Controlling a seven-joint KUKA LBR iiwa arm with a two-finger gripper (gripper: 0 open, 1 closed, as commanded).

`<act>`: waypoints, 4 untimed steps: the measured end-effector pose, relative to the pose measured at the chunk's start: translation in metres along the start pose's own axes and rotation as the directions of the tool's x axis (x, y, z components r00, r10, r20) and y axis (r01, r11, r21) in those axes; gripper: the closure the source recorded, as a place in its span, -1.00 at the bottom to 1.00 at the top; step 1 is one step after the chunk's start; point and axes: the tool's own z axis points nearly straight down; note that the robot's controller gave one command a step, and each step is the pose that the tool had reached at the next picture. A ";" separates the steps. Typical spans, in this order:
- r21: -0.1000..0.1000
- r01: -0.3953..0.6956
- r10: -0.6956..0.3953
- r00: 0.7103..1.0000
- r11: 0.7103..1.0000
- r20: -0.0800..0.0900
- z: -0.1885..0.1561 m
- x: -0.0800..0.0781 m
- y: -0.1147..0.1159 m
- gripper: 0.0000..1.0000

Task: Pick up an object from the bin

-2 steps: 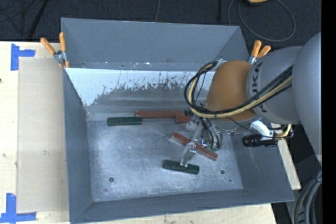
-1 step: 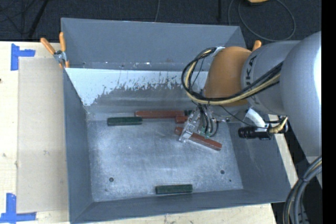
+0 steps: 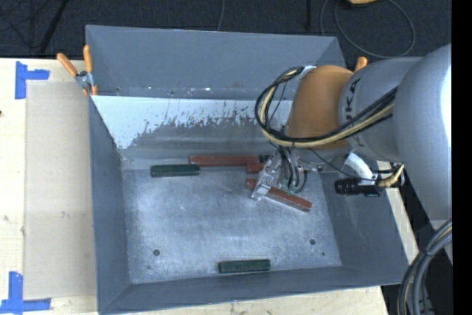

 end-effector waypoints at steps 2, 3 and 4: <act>0.007 0.001 -0.001 1.000 1.000 -0.013 -0.016 0.004 -0.002 1.00; 0.007 0.001 -0.001 1.000 1.000 -0.014 -0.039 0.003 -0.002 1.00; 0.005 0.002 -0.002 1.000 1.000 -0.010 -0.059 0.002 -0.001 1.00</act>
Offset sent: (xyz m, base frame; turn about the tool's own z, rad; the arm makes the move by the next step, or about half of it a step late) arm 0.0001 0.0001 0.0795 0.0000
